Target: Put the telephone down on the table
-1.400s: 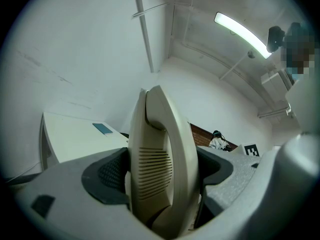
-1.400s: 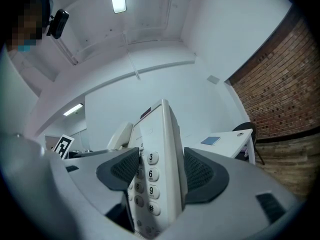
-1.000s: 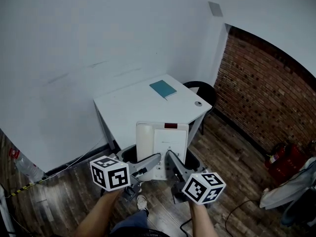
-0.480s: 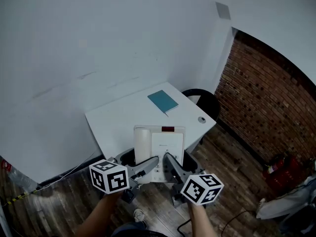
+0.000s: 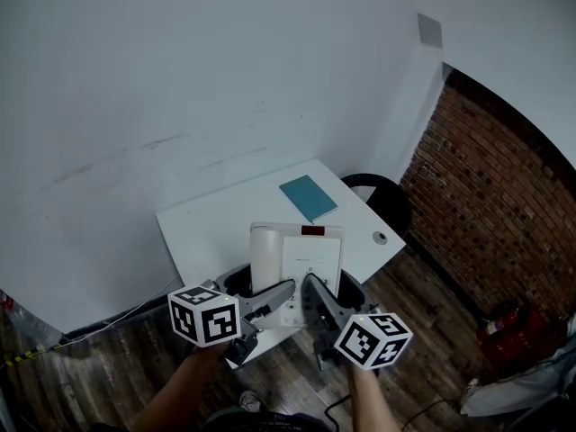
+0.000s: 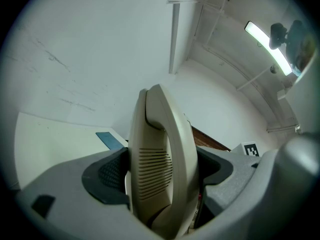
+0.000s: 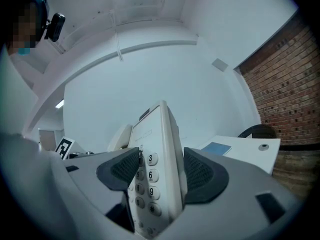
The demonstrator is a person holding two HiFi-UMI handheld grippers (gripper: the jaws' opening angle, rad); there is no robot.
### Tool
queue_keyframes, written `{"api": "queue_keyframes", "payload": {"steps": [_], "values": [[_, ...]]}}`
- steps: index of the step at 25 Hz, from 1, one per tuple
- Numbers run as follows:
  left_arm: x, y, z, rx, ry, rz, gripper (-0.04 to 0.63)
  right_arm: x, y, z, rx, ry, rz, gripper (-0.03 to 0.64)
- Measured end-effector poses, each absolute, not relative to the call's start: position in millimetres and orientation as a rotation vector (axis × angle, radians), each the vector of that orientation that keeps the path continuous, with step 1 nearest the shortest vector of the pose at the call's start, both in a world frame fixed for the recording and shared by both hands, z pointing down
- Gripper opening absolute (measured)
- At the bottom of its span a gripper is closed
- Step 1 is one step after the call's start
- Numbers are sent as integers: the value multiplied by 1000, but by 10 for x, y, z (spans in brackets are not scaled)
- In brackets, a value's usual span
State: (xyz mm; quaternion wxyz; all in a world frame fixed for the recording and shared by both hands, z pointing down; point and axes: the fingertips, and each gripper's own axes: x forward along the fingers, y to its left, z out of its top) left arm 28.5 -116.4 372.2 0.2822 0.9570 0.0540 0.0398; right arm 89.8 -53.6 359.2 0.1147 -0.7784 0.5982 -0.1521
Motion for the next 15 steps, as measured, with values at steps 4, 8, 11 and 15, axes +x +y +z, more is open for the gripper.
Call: {"api": "queue_keyframes", "payload": {"steps": [4, 8, 11, 15], "values": [[376, -1278, 3690, 2575, 133, 84, 397, 995, -652, 3563, -2269, 1765, -426, 278], [474, -1370, 3691, 2587, 105, 79, 397, 1105, -759, 3570, -2246, 1788, -419, 278], [571, -1454, 3712, 2589, 73, 79, 397, 1214, -859, 3592, -2228, 1814, -421, 278], [782, -1615, 3764, 2590, 10, 73, 397, 1451, -1053, 3645, -2187, 1862, -431, 278]]}}
